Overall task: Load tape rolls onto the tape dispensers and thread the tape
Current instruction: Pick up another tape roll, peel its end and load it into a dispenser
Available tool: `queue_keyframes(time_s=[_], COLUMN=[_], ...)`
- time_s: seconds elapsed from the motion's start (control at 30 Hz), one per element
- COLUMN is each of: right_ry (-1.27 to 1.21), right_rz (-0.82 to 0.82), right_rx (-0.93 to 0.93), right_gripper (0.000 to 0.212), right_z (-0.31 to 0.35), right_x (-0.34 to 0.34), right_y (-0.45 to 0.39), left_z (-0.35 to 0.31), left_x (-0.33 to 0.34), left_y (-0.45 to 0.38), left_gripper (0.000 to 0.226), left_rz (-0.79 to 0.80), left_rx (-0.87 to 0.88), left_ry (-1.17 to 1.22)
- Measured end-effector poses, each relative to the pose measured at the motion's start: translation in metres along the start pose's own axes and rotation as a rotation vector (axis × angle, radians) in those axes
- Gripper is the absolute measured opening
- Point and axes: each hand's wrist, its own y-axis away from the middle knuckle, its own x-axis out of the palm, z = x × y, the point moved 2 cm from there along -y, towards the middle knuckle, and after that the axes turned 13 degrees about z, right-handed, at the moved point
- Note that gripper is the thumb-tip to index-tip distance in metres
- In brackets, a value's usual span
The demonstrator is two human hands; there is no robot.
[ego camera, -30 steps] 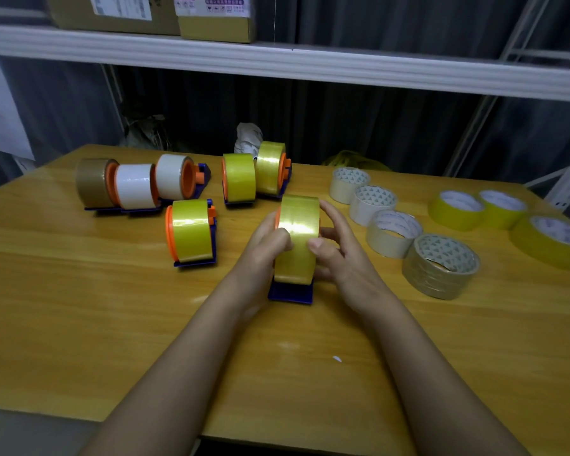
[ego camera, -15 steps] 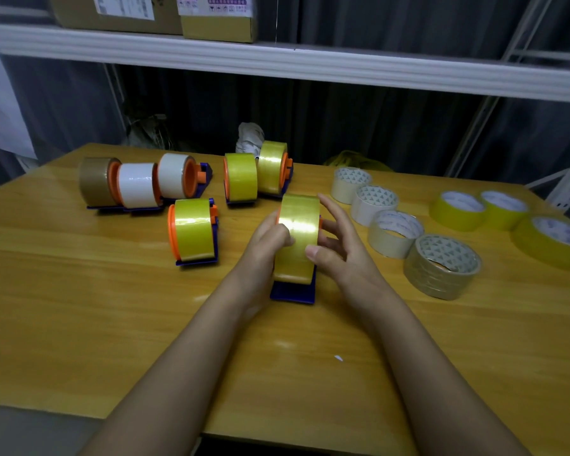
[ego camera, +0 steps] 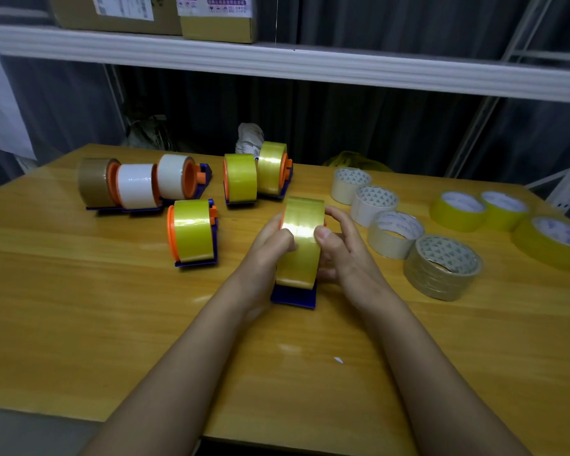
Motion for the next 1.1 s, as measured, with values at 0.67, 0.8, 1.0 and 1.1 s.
queue_keyframes(time_s=[0.67,0.8,1.0,1.1], right_ry=[0.757,0.707,0.748,0.800], right_rz=[-0.462,-0.398,-0.429,-0.463], right_rx=[-0.612,-0.595,-0.602,-0.606], right_gripper=[0.012,0.018,0.017,0.016], right_z=[0.004,0.004,0.003,0.003], right_x=[-0.014,-0.012,-0.009,-0.008], right_y=[0.002,0.002,0.003,0.003], left_z=[-0.010,-0.009,-0.009,-0.010], left_x=[0.012,0.010,0.011,0.011], left_y=[0.003,0.005,0.007,0.006], left_gripper=[0.039,0.016,0.019,0.017], left_rz=[-0.036,-0.062,-0.044,-0.043], left_rx=[0.009,-0.014,-0.046,-0.044], left_ry=[-0.390,-0.371,-0.348,-0.345])
